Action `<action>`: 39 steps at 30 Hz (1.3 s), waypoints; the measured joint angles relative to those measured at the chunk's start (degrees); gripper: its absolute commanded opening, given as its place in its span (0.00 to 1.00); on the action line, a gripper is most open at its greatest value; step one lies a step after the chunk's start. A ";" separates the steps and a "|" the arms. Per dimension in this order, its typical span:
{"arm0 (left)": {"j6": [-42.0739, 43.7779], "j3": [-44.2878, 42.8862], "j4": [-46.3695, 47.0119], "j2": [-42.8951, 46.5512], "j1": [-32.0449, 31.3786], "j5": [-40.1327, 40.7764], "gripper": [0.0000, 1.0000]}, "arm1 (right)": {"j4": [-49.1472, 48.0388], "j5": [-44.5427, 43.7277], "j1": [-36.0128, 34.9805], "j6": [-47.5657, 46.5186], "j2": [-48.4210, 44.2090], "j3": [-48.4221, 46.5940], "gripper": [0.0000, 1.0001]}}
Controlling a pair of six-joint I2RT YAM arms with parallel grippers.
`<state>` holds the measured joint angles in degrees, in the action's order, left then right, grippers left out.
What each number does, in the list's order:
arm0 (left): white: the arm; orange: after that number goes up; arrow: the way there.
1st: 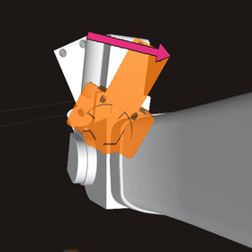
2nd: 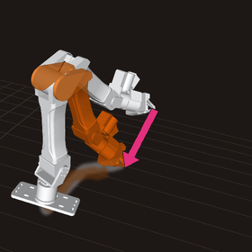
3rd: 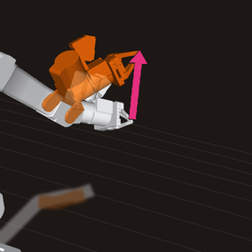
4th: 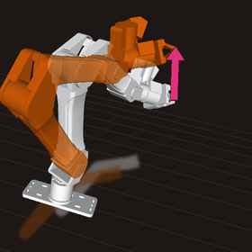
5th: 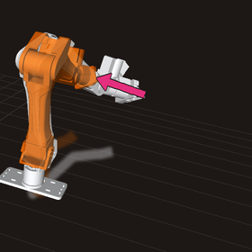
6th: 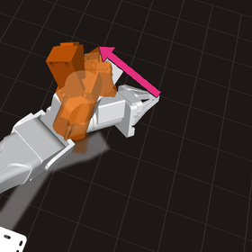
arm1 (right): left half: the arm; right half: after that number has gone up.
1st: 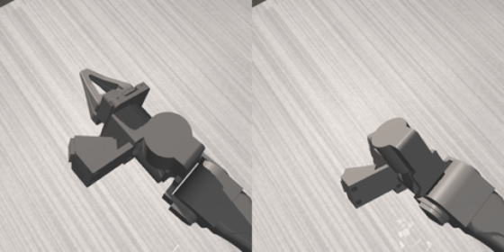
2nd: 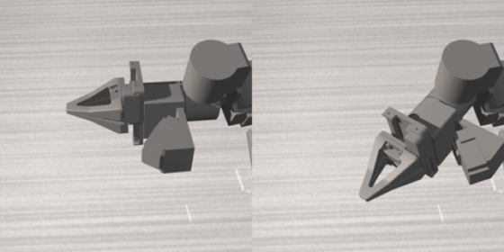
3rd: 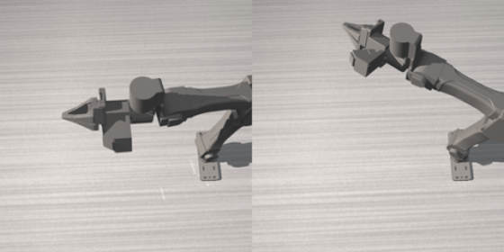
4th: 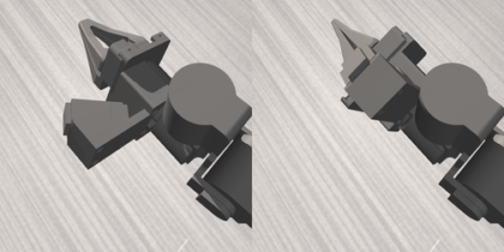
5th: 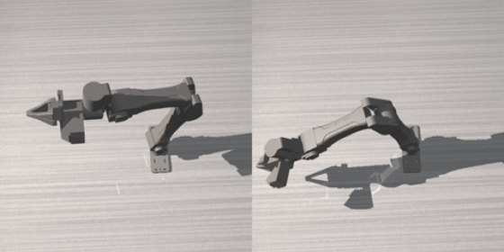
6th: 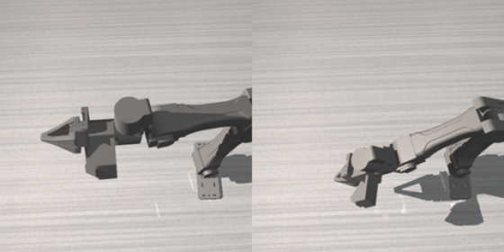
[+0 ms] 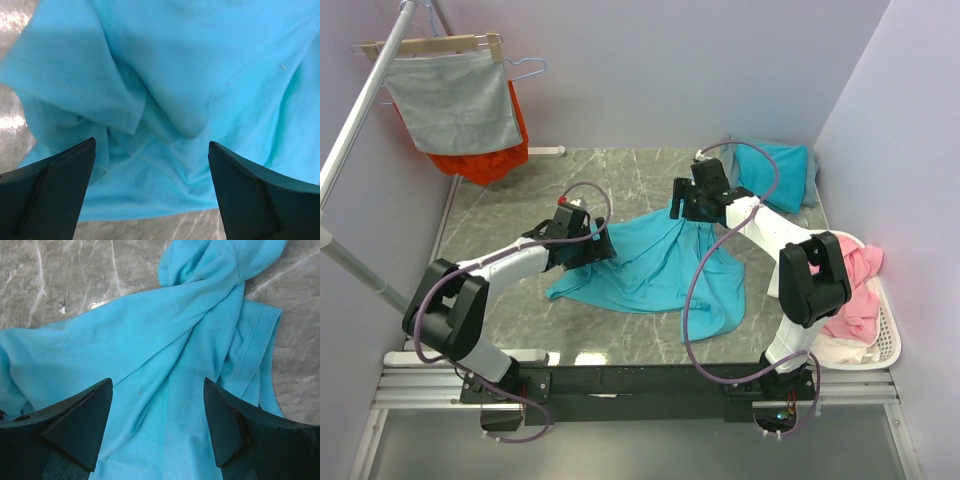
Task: Fold and stack the t-shirts
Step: Flatten the tshirt out
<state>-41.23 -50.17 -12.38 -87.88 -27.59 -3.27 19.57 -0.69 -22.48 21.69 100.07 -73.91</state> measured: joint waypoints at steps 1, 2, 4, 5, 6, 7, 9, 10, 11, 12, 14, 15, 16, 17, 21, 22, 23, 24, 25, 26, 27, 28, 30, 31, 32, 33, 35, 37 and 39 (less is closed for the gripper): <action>-0.02 -0.17 0.17 -0.39 0.00 0.33 0.99 | -0.02 0.07 -0.04 0.00 0.04 0.00 0.79; -0.04 -0.55 0.35 -1.01 0.00 0.63 1.00 | -0.02 0.11 -0.07 0.02 0.09 0.00 0.79; -0.07 -1.07 1.01 -2.14 -0.02 1.09 0.99 | -0.02 0.11 -0.11 0.13 0.26 0.00 0.79; -0.09 -1.18 1.25 -2.56 -0.02 1.22 0.99 | -0.02 0.11 -0.13 0.15 0.35 0.00 0.79; -0.13 -1.27 1.55 -2.99 -0.02 1.29 0.96 | -0.02 0.13 -0.15 0.15 0.39 0.00 0.79; -0.20 -1.27 1.77 -3.28 -0.02 1.29 0.94 | -0.02 0.11 -0.15 0.13 0.44 0.00 0.79; -0.35 -1.27 2.38 -3.87 -0.04 1.22 0.85 | -0.02 0.13 -0.15 0.15 0.46 0.00 0.78; -0.46 -1.27 2.73 -4.20 -0.04 1.18 0.81 | -0.02 0.13 -0.15 0.15 0.48 0.00 0.77; -0.52 -1.29 2.99 -4.42 -0.04 1.18 0.77 | -0.02 0.13 -0.15 0.15 0.48 0.00 0.77; -0.57 -1.31 3.28 -4.74 -0.04 1.20 0.67 | -0.02 0.13 -0.15 0.13 0.50 0.00 0.77; -0.92 -1.40 3.56 -5.44 -0.04 1.22 0.52 | -0.02 0.13 -0.15 0.15 0.59 0.02 0.75; -1.03 -1.51 3.63 -5.79 -0.04 1.22 0.40 | -0.04 0.11 -0.15 0.15 0.63 0.11 0.75; -1.16 -1.57 3.74 -6.05 -0.04 1.25 0.34 | -0.02 0.09 -0.15 0.13 0.66 0.13 0.74; -1.38 -1.60 3.89 -6.14 -0.04 1.29 0.27 | -0.04 0.07 -0.15 0.13 0.68 0.13 0.74; -1.31 -2.60 3.91 -6.14 -0.04 1.86 0.02 | -0.61 -0.28 -0.15 0.09 0.68 1.16 0.73; -1.20 -3.32 3.43 -6.14 -0.04 2.21 0.01 | -0.66 -0.42 -0.15 0.09 0.68 1.68 0.73; -1.11 -3.98 3.13 -6.14 -0.04 2.64 0.01 | -0.70 -0.50 -0.15 0.07 0.68 2.23 0.73; -0.76 -4.81 2.84 -6.14 -0.04 3.23 0.01 | -0.72 -0.66 -0.15 0.02 0.68 2.84 0.73; -0.39 -5.57 2.69 -6.14 -0.04 3.72 0.01 | -0.61 -0.81 -0.15 -0.04 0.68 3.28 0.72; -0.09 -6.16 2.62 -6.14 -0.02 4.24 0.01 | -0.61 -0.87 -0.15 -0.07 0.70 3.58 0.72; 0.09 -6.75 2.58 -6.14 0.09 4.72 0.01 | -0.57 -1.07 -0.15 -0.07 0.70 3.87 0.72; 0.26 -7.08 2.43 -6.14 0.24 4.85 0.01 | -0.46 -1.22 -0.15 -0.09 0.70 3.91 0.72; 0.76 -7.67 2.10 -6.14 0.90 4.98 0.01 | -0.50 -1.40 -0.15 -0.11 0.70 3.91 0.72; 1.22 -8.02 1.68 -6.21 1.57 5.01 0.01 | -0.52 -1.46 -0.15 -0.11 0.70 3.91 0.72; 1.66 -8.44 1.27 -6.34 2.47 5.05 0.01 | -0.50 -1.51 -0.15 -0.13 0.70 3.91 0.72; 2.05 -8.96 0.81 -6.54 3.41 5.07 0.01 | -0.50 -1.62 -0.15 -0.17 0.70 3.93 0.72; 3.37 -10.71 -0.17 -7.41 6.80 5.05 0.01 | -0.59 -2.10 -0.15 -0.37 0.70 4.09 0.71; 4.31 -12.59 -0.83 -8.39 10.05 5.16 0.01 | -0.66 -3.26 -0.15 -0.55 0.70 4.52 0.71; 5.62 -15.28 -1.16 -9.92 14.08 5.01 0.01 | -0.63 -4.50 -0.13 -0.59 0.68 5.18 0.71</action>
<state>-35.62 -65.45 -13.54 -97.80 -13.52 1.74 18.94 -5.19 -22.61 21.10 100.75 -68.73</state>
